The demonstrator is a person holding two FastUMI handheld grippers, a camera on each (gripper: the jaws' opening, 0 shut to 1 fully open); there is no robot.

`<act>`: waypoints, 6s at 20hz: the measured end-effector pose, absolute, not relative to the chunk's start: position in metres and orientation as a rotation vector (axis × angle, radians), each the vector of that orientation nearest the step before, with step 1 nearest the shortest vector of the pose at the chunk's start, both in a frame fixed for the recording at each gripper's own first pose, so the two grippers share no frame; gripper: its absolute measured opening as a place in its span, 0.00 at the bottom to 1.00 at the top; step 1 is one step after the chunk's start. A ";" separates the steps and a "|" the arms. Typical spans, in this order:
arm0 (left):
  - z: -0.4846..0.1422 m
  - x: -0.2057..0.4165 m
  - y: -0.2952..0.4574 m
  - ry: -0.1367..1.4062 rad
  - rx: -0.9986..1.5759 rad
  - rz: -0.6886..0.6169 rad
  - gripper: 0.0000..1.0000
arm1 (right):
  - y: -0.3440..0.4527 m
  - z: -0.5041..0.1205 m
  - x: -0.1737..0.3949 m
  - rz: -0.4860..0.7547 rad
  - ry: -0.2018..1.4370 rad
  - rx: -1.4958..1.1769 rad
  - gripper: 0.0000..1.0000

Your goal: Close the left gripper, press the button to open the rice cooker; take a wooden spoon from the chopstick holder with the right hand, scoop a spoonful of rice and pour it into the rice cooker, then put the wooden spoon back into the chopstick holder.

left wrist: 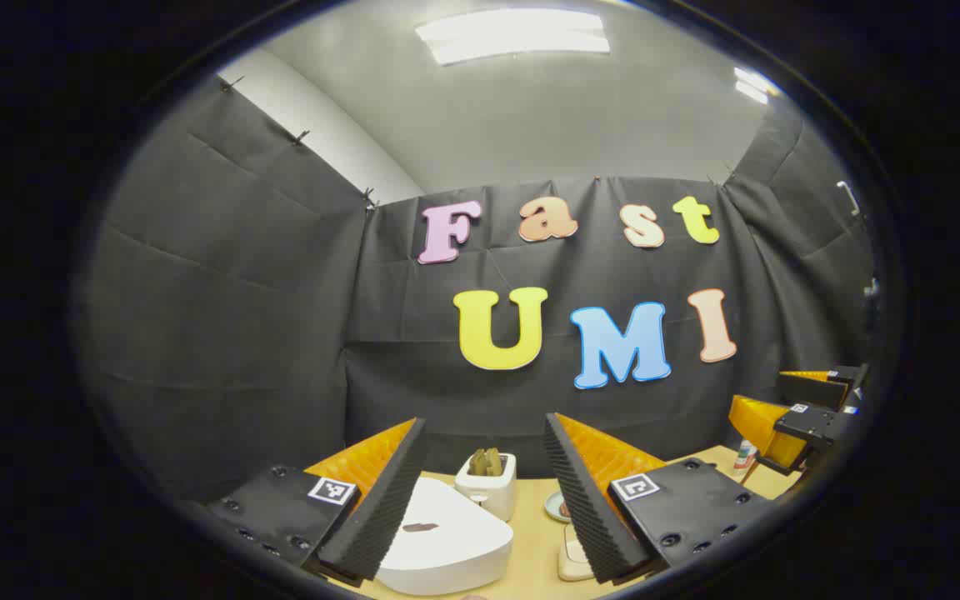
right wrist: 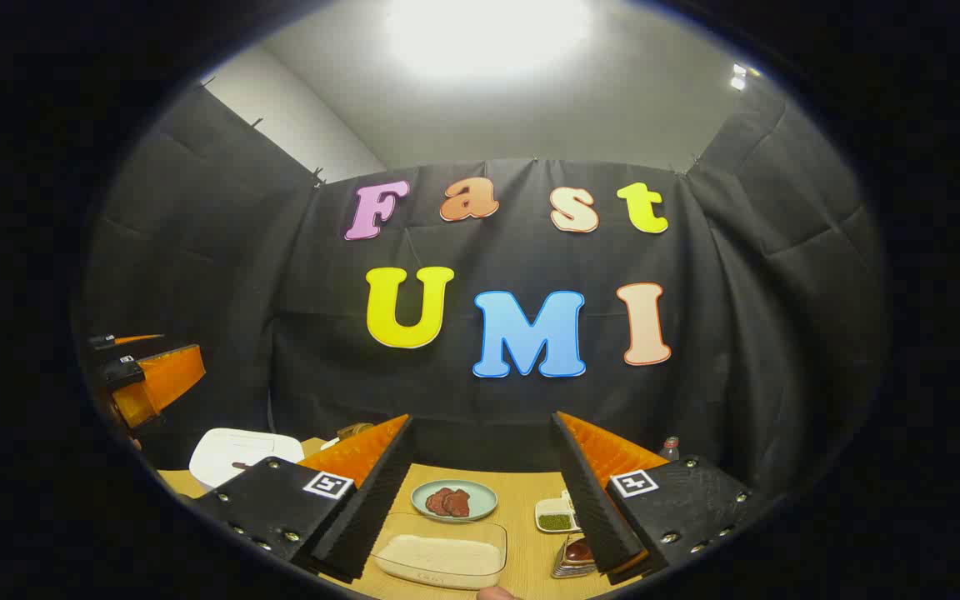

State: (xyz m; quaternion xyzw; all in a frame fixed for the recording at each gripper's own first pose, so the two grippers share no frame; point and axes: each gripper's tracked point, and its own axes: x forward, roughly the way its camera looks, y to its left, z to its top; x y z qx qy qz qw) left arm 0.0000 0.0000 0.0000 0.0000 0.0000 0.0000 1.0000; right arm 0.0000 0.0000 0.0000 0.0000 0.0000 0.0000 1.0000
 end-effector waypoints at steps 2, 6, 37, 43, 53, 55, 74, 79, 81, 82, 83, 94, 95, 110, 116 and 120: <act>0.003 -0.001 0.001 -0.008 0.004 0.004 0.99 | -0.001 0.001 -0.002 -0.002 -0.008 -0.004 0.96; 0.006 -0.006 0.000 -0.014 0.014 0.011 0.99 | -0.004 0.002 -0.004 -0.001 -0.012 -0.005 0.96; -0.030 0.042 0.034 0.003 0.009 0.094 0.14 | -0.019 -0.015 -0.031 -0.074 0.013 -0.014 0.96; -0.066 0.066 0.057 0.077 0.007 0.063 0.11 | -0.032 -0.018 -0.039 -0.146 0.027 -0.032 0.97; -0.161 0.103 0.081 0.294 -0.084 0.034 0.11 | -0.056 -0.025 -0.062 -0.272 0.074 -0.070 0.97; -0.183 0.102 0.086 0.351 -0.109 0.041 0.11 | -0.056 -0.026 -0.065 -0.283 0.079 -0.076 0.97; -0.262 0.074 0.094 0.559 -0.148 0.024 0.09 | -0.066 -0.032 -0.079 -0.293 0.107 -0.085 0.96; -0.233 0.082 0.098 0.496 -0.094 0.073 0.08 | -0.076 -0.030 -0.072 -0.270 0.097 -0.073 0.96; -0.205 0.091 0.103 0.433 -0.053 0.092 0.08 | -0.081 -0.029 -0.069 -0.264 0.091 -0.067 0.96; -0.191 0.094 0.107 0.405 -0.035 0.104 0.10 | -0.083 -0.029 -0.068 -0.260 0.091 -0.062 0.96; -0.178 0.099 0.109 0.383 -0.026 0.113 0.08 | -0.086 -0.029 -0.067 -0.256 0.090 -0.057 0.96; -0.056 0.087 0.071 0.138 -0.067 0.100 0.28 | -0.124 -0.046 -0.041 -0.222 0.126 -0.017 0.96; -0.048 0.081 0.064 0.118 -0.064 0.098 0.46 | -0.128 -0.048 -0.038 -0.218 0.130 -0.013 0.96; -0.022 0.021 0.006 0.086 0.018 0.095 0.97 | -0.207 -0.129 0.041 -0.236 0.292 0.128 0.97; -0.021 -0.001 0.006 0.102 0.031 0.124 0.97 | -0.226 -0.182 0.062 -0.246 0.405 0.177 0.97; -0.020 -0.012 0.003 0.110 0.033 0.140 0.97 | -0.231 -0.229 0.066 -0.254 0.510 0.248 0.98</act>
